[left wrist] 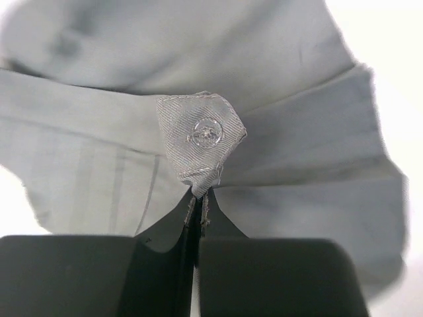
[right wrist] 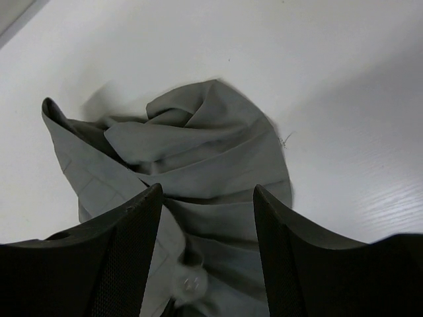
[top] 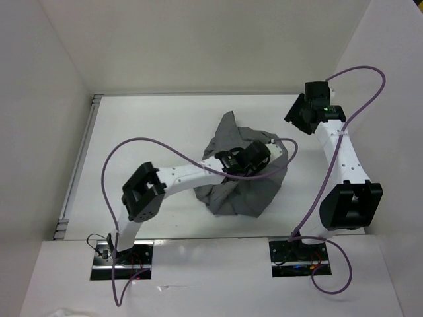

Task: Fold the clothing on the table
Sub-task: Flatten the skirt out

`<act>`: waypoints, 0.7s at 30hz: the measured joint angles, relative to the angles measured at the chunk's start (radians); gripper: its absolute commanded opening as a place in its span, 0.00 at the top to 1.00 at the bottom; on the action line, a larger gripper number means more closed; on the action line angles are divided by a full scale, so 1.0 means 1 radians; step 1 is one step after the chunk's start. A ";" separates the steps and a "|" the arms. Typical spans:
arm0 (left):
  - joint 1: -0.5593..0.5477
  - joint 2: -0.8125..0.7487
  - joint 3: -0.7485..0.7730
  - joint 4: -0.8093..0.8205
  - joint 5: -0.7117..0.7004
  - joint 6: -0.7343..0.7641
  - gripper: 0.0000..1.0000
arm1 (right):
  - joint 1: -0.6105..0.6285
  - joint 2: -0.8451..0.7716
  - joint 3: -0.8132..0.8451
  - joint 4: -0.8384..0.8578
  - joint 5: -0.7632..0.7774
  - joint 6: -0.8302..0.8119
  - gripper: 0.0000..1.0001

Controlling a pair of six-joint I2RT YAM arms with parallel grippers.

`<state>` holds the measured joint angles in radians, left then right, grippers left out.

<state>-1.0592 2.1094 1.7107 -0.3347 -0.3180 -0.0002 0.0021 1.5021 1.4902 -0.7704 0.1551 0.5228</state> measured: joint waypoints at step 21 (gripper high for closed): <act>0.628 -0.301 -0.312 0.088 0.056 -0.404 1.00 | 0.077 0.163 -0.029 0.032 -0.228 -0.062 0.41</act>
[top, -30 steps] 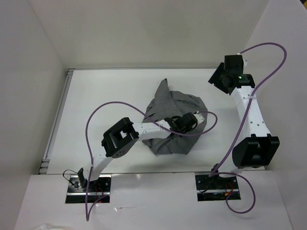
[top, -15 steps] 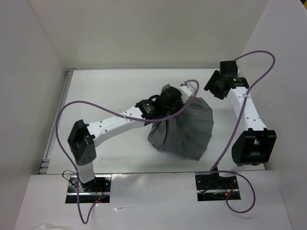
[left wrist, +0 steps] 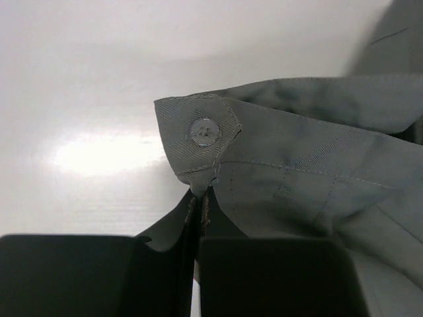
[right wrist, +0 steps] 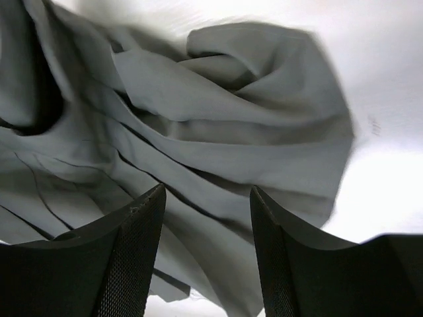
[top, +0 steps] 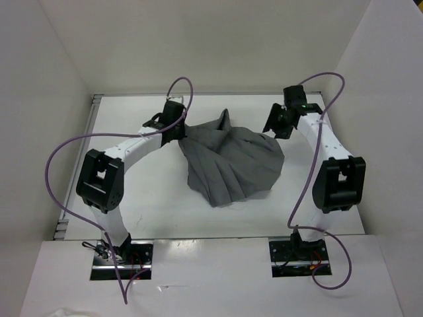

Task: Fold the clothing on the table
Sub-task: Flatten the skirt out

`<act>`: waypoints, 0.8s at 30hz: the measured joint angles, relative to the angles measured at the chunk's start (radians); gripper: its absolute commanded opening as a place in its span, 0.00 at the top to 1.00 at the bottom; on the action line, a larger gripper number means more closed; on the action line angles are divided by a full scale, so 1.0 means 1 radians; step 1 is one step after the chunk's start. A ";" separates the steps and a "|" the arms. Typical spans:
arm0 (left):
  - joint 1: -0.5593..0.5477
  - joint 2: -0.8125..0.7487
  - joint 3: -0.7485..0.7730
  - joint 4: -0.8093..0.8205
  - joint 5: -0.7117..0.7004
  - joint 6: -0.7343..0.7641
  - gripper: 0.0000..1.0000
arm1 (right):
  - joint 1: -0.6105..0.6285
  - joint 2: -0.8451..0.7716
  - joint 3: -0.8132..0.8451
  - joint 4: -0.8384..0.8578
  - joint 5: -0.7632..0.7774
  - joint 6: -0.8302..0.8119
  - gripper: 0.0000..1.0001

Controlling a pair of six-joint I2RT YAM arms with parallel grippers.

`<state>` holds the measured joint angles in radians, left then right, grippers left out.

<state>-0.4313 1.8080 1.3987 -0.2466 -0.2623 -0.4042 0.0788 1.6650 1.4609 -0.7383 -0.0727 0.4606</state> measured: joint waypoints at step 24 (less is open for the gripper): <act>0.190 0.122 -0.011 -0.022 0.027 -0.202 1.00 | 0.151 0.260 -0.160 -0.023 -0.121 -0.035 0.93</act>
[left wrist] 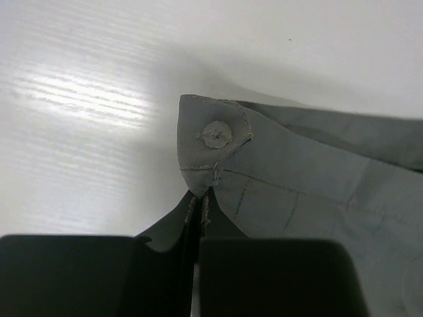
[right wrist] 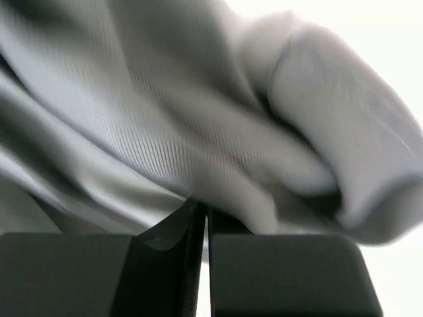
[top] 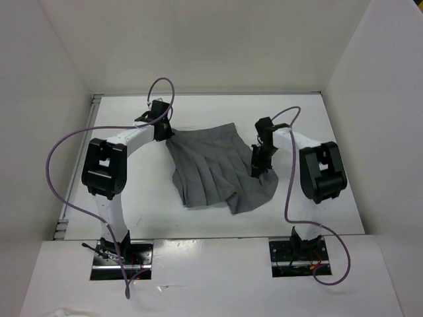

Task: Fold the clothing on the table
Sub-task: Flatten the skirt out

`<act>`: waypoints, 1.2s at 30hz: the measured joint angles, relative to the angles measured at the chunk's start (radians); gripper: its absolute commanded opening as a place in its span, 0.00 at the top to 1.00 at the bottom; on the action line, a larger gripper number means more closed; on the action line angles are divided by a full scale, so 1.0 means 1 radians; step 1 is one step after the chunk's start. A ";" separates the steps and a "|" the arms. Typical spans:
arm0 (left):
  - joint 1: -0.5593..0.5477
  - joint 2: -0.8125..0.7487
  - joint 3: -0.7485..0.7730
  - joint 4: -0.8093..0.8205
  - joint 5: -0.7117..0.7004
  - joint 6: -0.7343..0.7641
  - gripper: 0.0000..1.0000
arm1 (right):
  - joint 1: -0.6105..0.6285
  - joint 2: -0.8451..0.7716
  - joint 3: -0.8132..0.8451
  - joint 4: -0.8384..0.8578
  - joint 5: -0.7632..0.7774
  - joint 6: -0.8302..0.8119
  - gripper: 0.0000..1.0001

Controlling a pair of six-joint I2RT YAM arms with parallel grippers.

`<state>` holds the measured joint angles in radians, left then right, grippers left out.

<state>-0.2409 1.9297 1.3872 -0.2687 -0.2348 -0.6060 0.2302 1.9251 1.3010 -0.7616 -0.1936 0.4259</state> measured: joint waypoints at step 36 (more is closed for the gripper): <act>0.093 0.089 0.141 0.015 0.186 0.106 1.00 | -0.013 0.411 0.622 0.161 -0.183 -0.083 0.63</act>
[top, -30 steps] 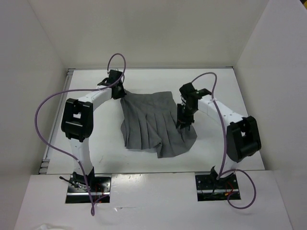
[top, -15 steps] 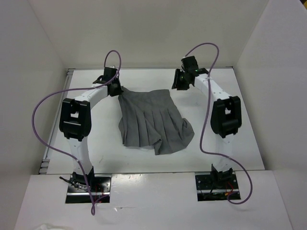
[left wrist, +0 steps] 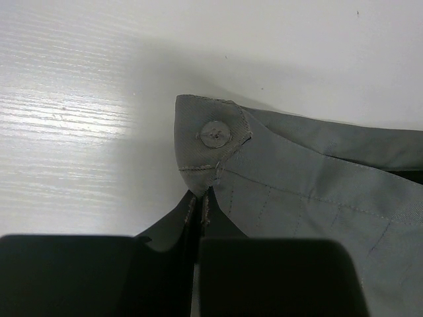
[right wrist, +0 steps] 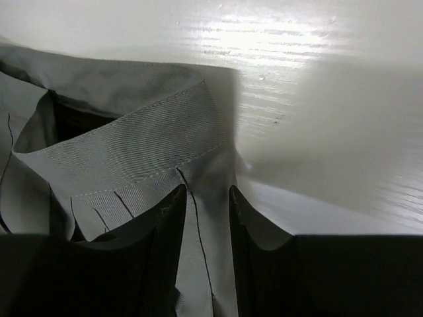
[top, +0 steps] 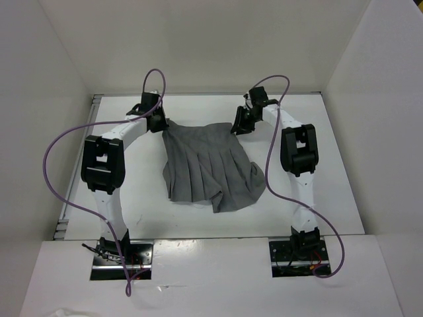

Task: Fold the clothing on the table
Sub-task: Flatten the skirt out

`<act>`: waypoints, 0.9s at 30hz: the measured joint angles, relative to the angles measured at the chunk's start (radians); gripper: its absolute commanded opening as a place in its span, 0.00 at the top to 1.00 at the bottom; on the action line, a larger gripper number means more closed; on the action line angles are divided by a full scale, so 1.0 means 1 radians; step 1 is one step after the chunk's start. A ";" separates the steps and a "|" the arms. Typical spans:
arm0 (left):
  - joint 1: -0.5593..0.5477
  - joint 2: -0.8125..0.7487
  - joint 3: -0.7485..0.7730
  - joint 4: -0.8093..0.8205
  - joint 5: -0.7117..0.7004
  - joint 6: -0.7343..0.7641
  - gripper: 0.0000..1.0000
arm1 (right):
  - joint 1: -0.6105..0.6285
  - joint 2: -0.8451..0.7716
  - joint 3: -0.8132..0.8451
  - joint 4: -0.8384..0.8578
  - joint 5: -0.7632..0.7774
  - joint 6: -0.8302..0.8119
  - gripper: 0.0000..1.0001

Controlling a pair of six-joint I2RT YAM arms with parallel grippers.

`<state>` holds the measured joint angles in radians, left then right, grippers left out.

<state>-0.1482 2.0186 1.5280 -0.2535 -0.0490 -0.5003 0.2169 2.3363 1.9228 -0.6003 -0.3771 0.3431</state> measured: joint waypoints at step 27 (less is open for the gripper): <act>0.039 0.023 0.019 0.034 0.284 -0.031 0.72 | -0.095 -0.481 -0.482 -0.003 0.061 0.183 0.82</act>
<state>-0.1089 2.0418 1.5471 -0.2195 0.2352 -0.5312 0.1215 1.8549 1.4406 -0.6029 -0.3157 0.5266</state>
